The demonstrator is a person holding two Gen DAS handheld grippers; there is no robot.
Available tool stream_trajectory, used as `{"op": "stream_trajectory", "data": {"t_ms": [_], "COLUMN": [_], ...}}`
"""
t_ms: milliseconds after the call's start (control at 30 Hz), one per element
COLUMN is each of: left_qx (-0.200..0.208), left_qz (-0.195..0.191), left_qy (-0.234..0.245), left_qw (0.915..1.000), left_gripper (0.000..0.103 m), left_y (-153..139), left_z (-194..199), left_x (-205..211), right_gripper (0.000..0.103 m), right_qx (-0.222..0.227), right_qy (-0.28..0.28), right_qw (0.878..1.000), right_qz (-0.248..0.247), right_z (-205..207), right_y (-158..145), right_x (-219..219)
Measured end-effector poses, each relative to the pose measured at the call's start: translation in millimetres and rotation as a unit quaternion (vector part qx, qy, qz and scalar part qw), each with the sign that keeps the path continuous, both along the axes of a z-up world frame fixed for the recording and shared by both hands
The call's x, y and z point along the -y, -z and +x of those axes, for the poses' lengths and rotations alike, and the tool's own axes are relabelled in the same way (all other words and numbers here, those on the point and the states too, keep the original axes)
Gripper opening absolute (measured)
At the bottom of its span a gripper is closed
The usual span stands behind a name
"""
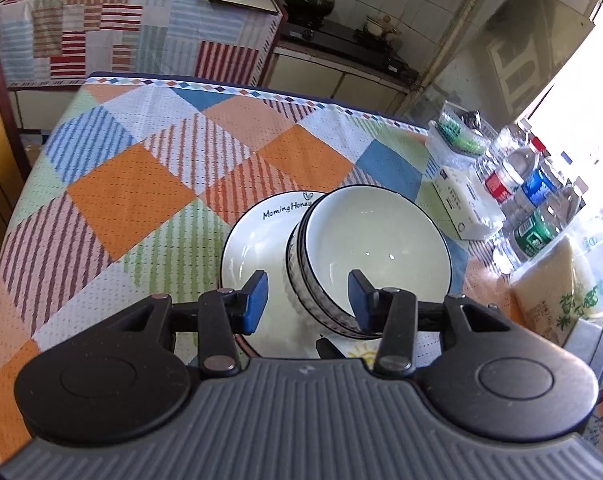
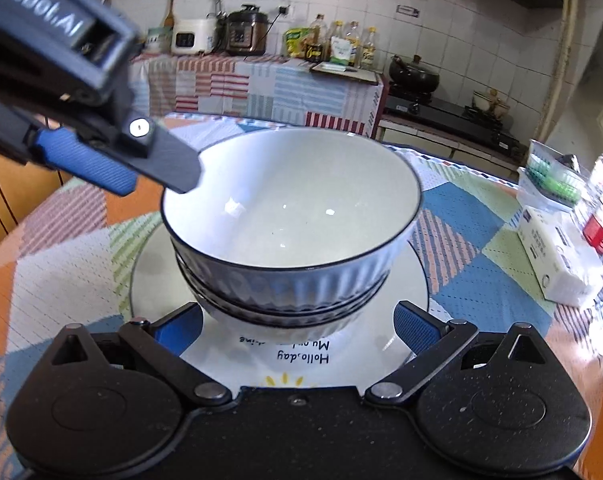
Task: Organize plates and bowls
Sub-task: 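Open both tools and withdraw them from the bowl stack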
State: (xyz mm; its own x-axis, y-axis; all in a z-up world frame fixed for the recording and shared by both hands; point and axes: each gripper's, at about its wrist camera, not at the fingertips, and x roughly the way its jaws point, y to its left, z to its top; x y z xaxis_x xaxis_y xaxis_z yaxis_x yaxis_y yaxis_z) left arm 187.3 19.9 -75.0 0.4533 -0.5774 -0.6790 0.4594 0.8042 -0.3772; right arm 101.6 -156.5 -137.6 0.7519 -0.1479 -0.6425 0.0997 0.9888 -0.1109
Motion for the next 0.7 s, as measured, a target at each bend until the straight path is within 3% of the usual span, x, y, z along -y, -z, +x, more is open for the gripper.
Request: {"op": "stream_trajectory", "data": {"t_ms": [267,433,700], "left_qx": [0.015,0.050,0.077], "left_qz": [0.022,0.079,0.108], "left_qy": [-0.032,-0.052,-0.079], "left_qw": [0.9991,0.9942,0.9880], "left_gripper": [0.043,0.043,0.057], "left_y": [-24.5,-51.4,-86.7], "left_z": [-38.5,-65.5,-115.3], "left_x": [-18.8,-21.5,-20.1], "right_gripper": [0.103,0.103,0.103], "right_qx": [0.033,0.058,0.038], "right_qy": [0.030,0.030,0.043], "right_qw": [0.999,0.997,0.997], "right_qz": [0.016,0.029,0.047], "right_z": [-30.6,-56.3,-88.4], "right_y": [-22.8,-57.7,-96.2], "right_x": [6.4,19.0,29.8]}}
